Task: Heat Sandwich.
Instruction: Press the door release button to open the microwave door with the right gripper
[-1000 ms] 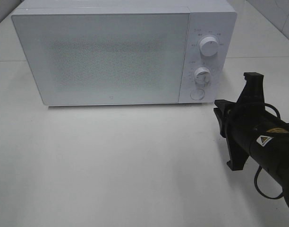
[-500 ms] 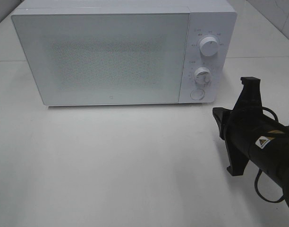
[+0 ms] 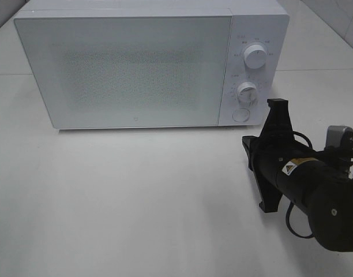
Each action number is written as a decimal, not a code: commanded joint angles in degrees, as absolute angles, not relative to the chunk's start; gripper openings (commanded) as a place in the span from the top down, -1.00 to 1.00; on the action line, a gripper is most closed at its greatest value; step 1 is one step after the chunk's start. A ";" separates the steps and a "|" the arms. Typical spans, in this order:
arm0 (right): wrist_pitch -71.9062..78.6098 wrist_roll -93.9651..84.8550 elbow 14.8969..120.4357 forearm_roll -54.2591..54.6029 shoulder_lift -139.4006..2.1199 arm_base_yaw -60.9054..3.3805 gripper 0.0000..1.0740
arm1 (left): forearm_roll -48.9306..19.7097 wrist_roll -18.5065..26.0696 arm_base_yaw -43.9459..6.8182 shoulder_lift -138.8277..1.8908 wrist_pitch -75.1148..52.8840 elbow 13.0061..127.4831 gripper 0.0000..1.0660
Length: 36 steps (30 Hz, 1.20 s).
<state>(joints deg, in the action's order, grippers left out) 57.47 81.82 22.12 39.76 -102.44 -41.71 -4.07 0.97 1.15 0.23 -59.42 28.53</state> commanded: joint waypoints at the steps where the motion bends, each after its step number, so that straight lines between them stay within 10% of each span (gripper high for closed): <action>1: 56.44 81.02 24.29 39.08 -104.16 -40.16 0.99 | -4.01 0.74 1.15 1.55 -59.24 28.42 -0.90; 36: 46.47 73.40 43.77 35.35 -115.68 -26.64 0.98 | -4.01 0.74 1.15 1.55 -59.24 28.42 -0.90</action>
